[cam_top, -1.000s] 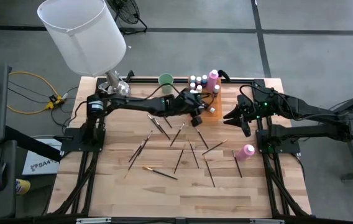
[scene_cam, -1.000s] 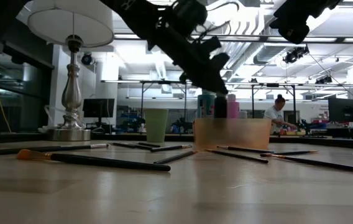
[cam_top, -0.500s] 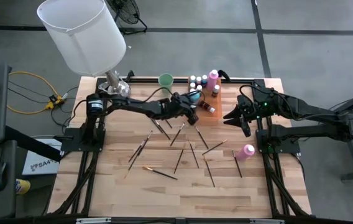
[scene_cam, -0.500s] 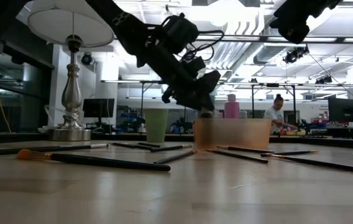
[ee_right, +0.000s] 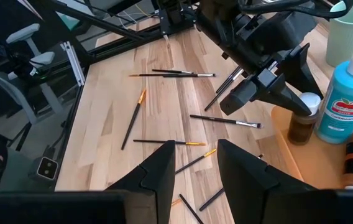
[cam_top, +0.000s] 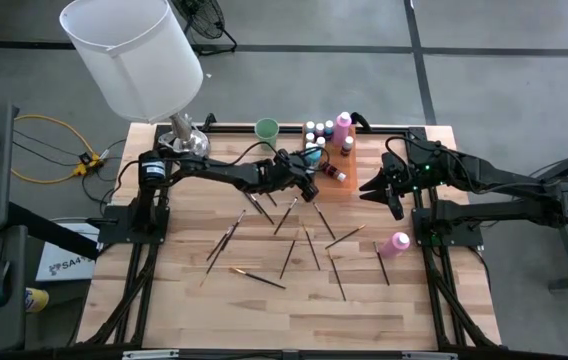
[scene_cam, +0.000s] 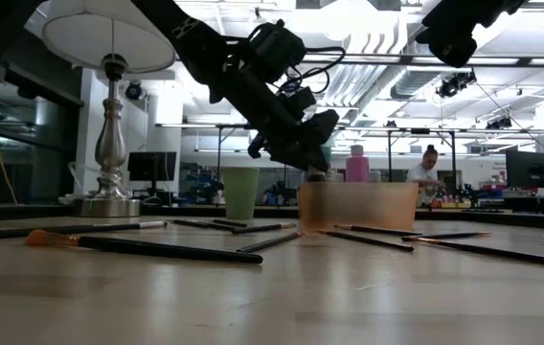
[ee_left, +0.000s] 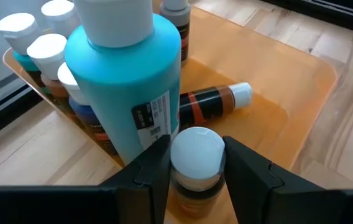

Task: Pick & Place Paint Supplies
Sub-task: Put the black paint bottle into the orange bin, then put the large pink paint bottle into the orange bin

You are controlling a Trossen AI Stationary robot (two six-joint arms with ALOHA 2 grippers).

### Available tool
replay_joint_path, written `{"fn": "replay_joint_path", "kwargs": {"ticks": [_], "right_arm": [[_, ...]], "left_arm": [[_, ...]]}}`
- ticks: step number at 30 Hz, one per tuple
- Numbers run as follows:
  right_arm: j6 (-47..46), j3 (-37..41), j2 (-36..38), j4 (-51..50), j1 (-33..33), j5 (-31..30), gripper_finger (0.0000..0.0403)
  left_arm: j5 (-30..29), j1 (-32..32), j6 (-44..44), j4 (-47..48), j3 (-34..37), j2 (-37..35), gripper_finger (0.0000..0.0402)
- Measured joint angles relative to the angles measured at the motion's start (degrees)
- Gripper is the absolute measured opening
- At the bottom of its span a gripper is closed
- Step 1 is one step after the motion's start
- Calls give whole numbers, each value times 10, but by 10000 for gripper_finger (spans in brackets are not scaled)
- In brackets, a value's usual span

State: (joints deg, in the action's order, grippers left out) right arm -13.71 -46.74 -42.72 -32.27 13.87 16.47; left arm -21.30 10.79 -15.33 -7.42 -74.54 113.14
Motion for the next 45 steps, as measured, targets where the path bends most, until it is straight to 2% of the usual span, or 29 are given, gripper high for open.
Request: {"fn": "replay_joint_path", "kwargs": {"ticks": [7, 15, 19, 23, 28, 34, 39, 45], "right_arm": [[0, 0, 0, 0, 0, 0, 113], [0, 0, 0, 0, 0, 0, 113], [0, 0, 0, 0, 0, 0, 113], [0, 0, 0, 0, 0, 0, 113], [0, 0, 0, 0, 0, 0, 113], [0, 0, 0, 2, 0, 0, 113], [0, 0, 0, 3, 0, 0, 113], [0, 0, 0, 4, 0, 0, 113]], "left_arm": [[6, 0, 0, 2, 0, 0, 140], [15, -1, 0, 6, 2, 0, 236], [14, -1, 6, 8, 2, -6, 266], [14, -4, 19, 22, 3, -18, 273], [15, -14, 32, -12, 28, -58, 273], [34, -24, 40, -132, 157, -149, 273], [109, -26, 88, -243, 276, -228, 273], [117, -26, 107, -349, 411, -322, 273]]}}
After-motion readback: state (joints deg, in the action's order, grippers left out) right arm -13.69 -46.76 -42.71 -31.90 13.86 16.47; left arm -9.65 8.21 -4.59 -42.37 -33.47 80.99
